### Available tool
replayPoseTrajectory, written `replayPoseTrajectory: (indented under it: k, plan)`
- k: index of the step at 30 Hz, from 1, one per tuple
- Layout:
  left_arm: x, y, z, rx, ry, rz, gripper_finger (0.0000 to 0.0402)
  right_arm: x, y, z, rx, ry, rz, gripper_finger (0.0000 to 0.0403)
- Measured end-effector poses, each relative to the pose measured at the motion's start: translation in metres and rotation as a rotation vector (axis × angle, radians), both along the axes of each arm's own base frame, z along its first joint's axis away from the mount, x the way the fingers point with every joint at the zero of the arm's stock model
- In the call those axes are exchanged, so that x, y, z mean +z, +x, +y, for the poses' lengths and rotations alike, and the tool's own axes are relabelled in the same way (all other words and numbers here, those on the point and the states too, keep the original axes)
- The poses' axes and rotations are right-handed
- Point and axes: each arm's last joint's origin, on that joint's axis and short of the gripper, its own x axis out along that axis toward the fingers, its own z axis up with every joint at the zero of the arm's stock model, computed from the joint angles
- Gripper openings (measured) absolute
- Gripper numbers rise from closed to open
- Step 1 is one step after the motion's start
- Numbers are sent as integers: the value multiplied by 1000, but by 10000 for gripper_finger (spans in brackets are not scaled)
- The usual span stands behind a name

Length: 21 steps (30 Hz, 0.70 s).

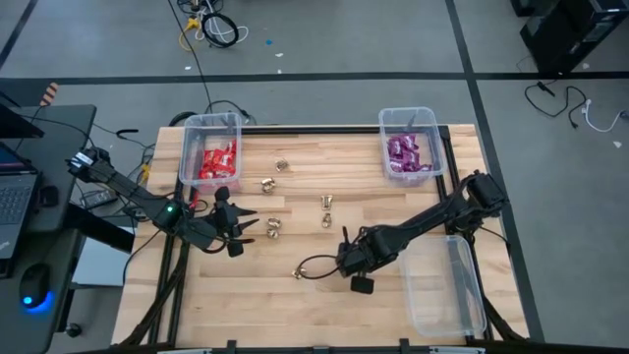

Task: Sort candy
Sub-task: Put the yellow candy into the top left transparent bin

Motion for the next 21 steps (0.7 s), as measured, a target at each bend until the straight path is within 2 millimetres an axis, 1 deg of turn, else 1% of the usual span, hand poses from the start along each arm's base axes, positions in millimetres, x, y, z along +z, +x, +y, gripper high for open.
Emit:
replayPoseTrajectory:
  k: [5,11,17,21]
  plan:
    - [0,0,0,0,1,1,102,28,8,1,20,3,-36,0]
    - [0,0,0,1,0,0,102,69,12,2,53,-2,-52,0]
    - [0,0,0,1,0,0,102,113,1,-3,13,-28,-40,0]
    - [0,0,0,2,0,0,102,143,-13,-6,-24,-5,-77,0]
